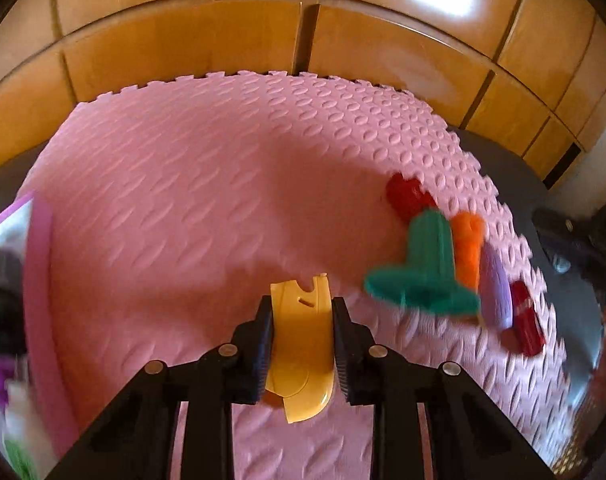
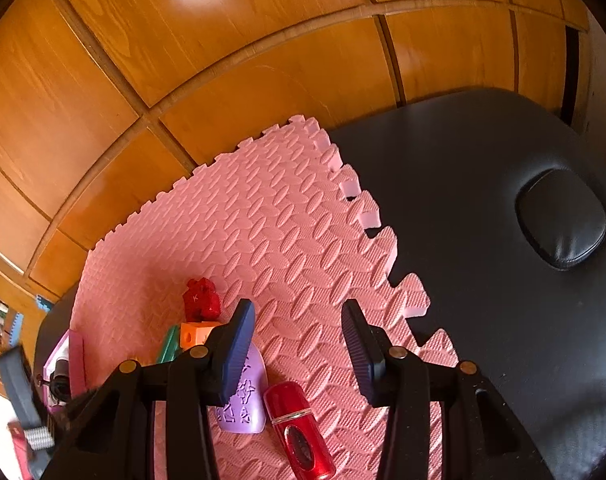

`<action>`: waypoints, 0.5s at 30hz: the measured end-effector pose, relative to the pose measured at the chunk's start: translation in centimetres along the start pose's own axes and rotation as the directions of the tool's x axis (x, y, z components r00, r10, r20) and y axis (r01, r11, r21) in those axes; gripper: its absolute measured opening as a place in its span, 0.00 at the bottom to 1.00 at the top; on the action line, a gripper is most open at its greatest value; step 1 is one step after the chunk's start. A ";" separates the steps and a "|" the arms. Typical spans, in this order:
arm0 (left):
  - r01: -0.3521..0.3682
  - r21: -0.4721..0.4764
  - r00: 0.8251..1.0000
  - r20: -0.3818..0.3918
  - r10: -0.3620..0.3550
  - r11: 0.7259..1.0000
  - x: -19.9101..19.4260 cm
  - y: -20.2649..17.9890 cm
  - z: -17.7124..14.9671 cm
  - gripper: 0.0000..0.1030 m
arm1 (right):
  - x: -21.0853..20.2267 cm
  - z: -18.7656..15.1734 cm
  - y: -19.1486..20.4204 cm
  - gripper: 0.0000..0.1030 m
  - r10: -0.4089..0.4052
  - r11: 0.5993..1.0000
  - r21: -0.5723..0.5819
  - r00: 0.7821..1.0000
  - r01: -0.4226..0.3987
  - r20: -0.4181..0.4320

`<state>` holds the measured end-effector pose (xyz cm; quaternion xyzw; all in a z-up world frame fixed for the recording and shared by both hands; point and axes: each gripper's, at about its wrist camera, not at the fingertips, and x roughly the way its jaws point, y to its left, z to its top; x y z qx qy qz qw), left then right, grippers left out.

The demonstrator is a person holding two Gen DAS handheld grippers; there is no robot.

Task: Organize rigid objects
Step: 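Reach the left gripper to the yellow flat piece and grasp it, then grasp the red cylinder bottle with the right gripper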

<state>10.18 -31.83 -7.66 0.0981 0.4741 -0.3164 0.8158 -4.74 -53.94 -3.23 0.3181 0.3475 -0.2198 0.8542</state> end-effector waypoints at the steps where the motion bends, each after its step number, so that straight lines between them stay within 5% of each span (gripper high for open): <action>1: -0.002 0.004 1.000 0.001 0.002 1.000 -0.4 -0.1 -0.6 0.27 | 0.2 -0.1 0.1 0.44 0.007 1.000 -0.003 1.000 -0.007 -0.012; 15: 0.014 0.050 0.998 0.054 -0.017 0.999 -4.2 -1.6 -7.2 0.27 | 0.6 -1.3 3.6 0.33 0.093 0.981 -0.169 0.994 -0.100 -0.051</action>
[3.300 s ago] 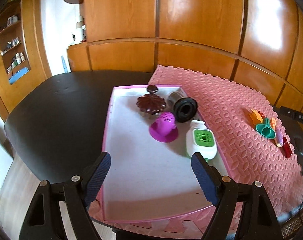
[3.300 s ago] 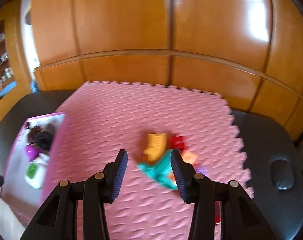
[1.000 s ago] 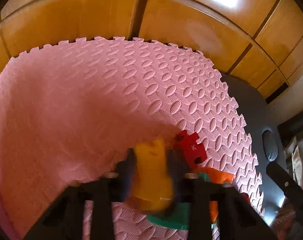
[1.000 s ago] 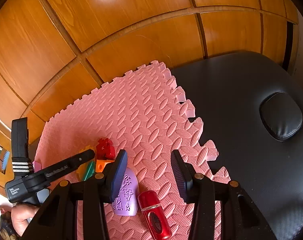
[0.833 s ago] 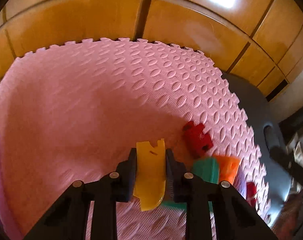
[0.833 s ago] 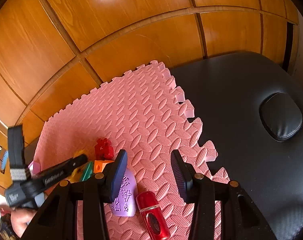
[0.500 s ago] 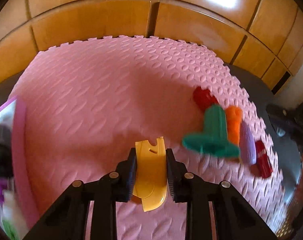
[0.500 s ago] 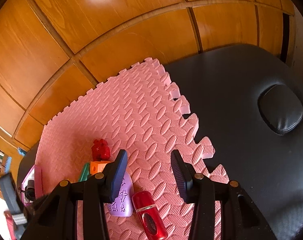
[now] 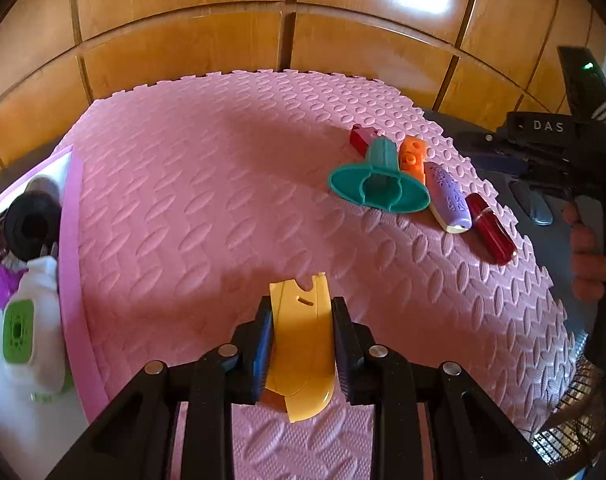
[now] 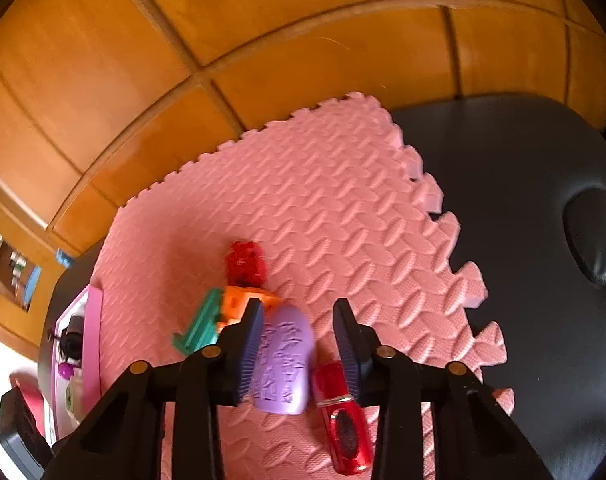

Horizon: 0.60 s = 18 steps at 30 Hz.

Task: Organize rigid objects
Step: 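Grasp the red cylinder bottle with the right gripper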

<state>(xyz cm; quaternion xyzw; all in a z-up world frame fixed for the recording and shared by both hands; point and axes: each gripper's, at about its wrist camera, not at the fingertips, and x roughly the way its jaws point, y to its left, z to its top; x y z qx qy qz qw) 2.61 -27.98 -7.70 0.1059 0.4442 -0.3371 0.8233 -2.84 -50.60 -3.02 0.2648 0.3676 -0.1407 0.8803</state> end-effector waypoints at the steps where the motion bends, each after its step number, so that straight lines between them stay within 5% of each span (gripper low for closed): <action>1: 0.002 -0.001 1.000 0.002 -0.002 1.000 0.0 0.1 -0.1 0.27 | 0.0 -0.1 0.3 0.32 -0.013 1.000 -0.017 1.000 0.013 0.001; 5: 0.009 -0.008 1.000 0.000 -0.009 1.000 0.3 0.1 0.0 0.27 | 0.7 -0.2 -0.6 0.32 -0.017 1.000 0.020 0.998 0.018 -0.068; 9: 0.011 0.002 1.000 0.005 -0.011 1.000 0.2 0.1 -0.2 0.28 | 1.2 -0.7 -1.8 0.34 -0.105 0.993 0.048 0.986 0.112 -0.133; 18: 0.011 0.008 1.000 0.009 -0.011 1.000 0.2 0.1 -0.4 0.28 | 1.4 -1.5 -2.9 0.40 -0.099 0.990 0.075 0.970 0.118 -0.222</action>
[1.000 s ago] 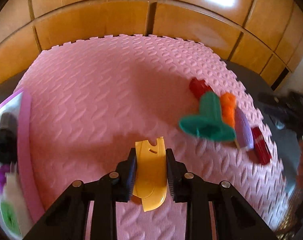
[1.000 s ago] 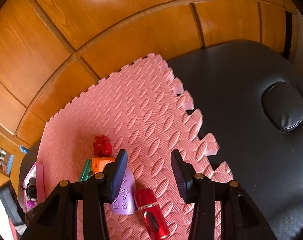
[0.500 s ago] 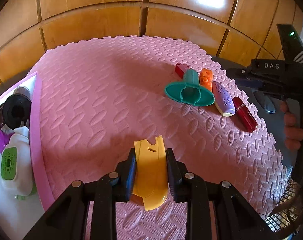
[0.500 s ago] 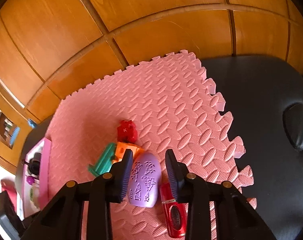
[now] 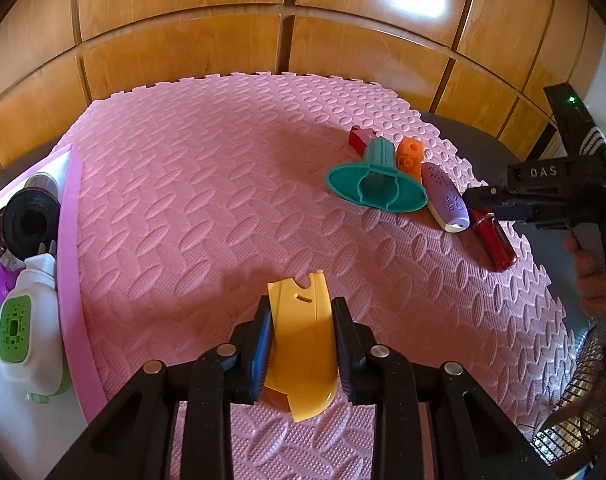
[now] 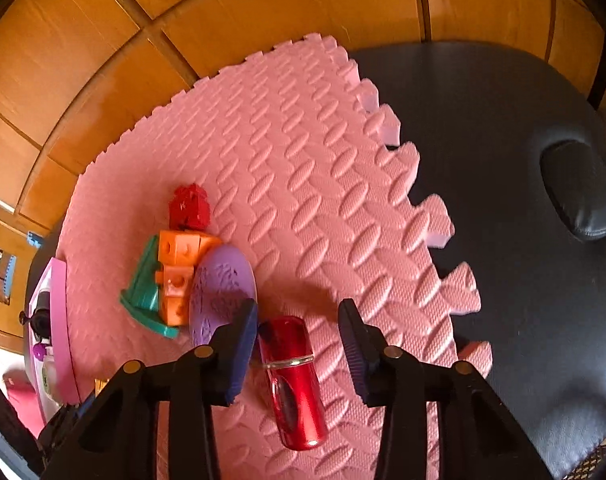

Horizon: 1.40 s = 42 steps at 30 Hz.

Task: Organize rigid objects
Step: 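Grasp the red cylinder bottle with the right gripper, then carry the yellow piece into the tray and open left while right holds the red bottle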

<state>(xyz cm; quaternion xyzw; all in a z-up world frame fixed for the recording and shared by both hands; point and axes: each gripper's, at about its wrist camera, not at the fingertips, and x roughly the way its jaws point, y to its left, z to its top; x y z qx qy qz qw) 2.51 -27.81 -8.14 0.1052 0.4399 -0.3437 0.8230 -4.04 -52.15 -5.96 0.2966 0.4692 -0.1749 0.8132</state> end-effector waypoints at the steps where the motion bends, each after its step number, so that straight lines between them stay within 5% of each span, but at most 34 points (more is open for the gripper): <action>1: 0.000 0.001 1.000 0.001 0.000 1.000 0.1 0.0 0.1 0.28 | -0.1 -0.2 0.0 0.40 -0.003 1.000 -0.008 1.000 0.003 -0.003; 9: 0.003 -0.002 1.000 0.008 -0.003 1.000 0.1 0.1 0.0 0.29 | -1.2 -1.5 -0.2 0.43 0.061 0.998 -0.009 0.998 -0.061 0.001; 13: 0.009 -0.008 1.000 0.012 -0.009 1.000 0.1 0.1 -0.1 0.29 | -0.6 -2.8 1.1 0.41 -0.057 0.992 -0.118 0.998 0.053 -0.025; 16: 0.000 -0.002 1.000 0.017 0.000 1.000 0.1 0.0 -0.1 0.29 | 0.1 -3.9 3.4 0.26 -0.224 0.941 -0.255 0.974 0.222 0.020; 28: -0.022 0.006 1.000 0.022 0.022 1.000 -0.2 -0.2 0.0 0.28 | 0.1 -3.9 3.6 0.26 -0.209 0.943 -0.256 0.977 0.214 0.046; 42: 0.022 -0.014 0.988 0.154 -0.020 1.000 -6.7 -0.3 1.1 0.28 | 0.3 -3.9 4.3 0.25 -0.206 0.916 -0.322 0.969 0.240 0.137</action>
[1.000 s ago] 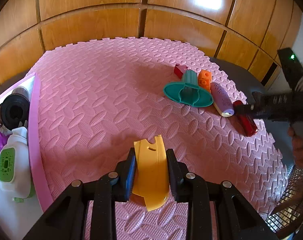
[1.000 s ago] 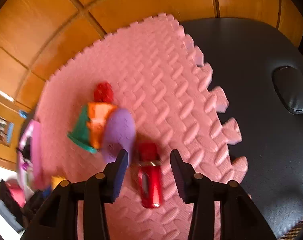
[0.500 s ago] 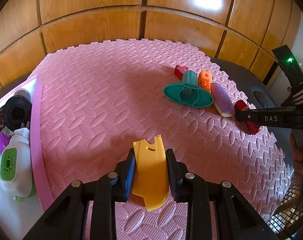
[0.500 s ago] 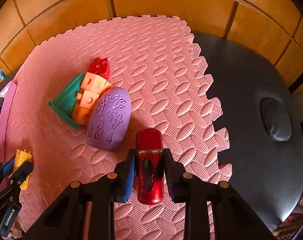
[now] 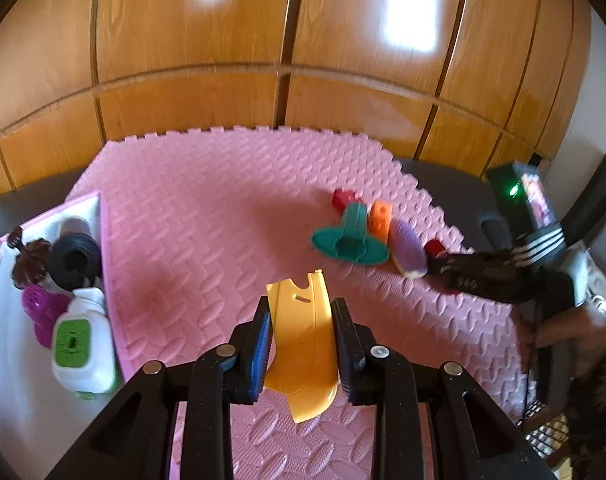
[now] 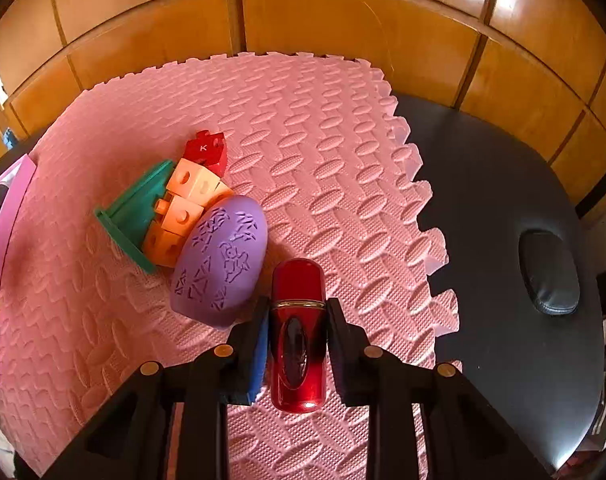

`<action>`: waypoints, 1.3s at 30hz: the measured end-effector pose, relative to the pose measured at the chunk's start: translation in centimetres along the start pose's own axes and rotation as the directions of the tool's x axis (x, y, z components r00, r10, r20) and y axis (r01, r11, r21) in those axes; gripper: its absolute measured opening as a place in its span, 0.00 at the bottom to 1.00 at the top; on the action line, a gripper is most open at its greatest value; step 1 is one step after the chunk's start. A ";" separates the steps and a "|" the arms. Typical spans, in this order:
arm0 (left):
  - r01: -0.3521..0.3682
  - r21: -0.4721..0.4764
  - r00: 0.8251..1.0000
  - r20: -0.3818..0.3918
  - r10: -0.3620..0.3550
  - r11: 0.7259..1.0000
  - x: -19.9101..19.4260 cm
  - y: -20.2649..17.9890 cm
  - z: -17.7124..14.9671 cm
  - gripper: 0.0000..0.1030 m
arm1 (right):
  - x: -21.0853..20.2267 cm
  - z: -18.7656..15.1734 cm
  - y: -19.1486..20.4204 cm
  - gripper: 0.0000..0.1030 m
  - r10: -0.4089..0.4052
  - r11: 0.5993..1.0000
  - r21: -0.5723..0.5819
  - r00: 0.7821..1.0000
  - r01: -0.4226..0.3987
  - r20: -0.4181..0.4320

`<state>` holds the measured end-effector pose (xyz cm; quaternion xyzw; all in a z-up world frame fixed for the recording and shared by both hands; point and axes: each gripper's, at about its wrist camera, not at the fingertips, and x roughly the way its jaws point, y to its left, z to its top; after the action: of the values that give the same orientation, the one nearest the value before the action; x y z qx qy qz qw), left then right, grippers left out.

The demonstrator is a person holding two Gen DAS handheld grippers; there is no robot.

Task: Organize rigid objects
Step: 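Carry the yellow piece into the tray and open left while right holds the red bottle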

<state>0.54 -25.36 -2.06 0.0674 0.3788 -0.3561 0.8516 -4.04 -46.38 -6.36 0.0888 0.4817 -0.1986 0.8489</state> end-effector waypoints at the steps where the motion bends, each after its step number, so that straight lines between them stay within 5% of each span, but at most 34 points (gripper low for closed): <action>1: -0.001 -0.002 1.000 0.007 0.001 1.000 -0.4 0.0 0.2 0.28 | 0.0 0.0 0.0 0.25 0.003 1.000 0.003 1.000 -0.003 0.001; 10: -0.034 -0.043 0.997 0.070 0.037 0.999 -4.0 1.9 1.1 0.28 | 0.0 0.0 0.4 0.25 -0.018 1.000 -0.023 1.000 0.019 0.015; 17: -0.129 -0.074 0.986 0.101 0.136 0.989 -5.6 4.3 0.7 0.28 | -0.1 -0.1 0.8 0.25 -0.044 0.997 -0.062 0.998 0.047 0.036; 39: -0.336 -0.271 0.933 0.035 0.358 0.902 -8.1 16.5 -3.0 0.28 | -0.1 -0.4 2.0 0.25 -0.106 0.985 -0.127 0.991 0.116 0.076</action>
<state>5.90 -7.55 -1.11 0.0062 0.3682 -0.1484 0.9178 -3.58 -44.42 -6.56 -0.0013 0.4683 -0.2163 0.8567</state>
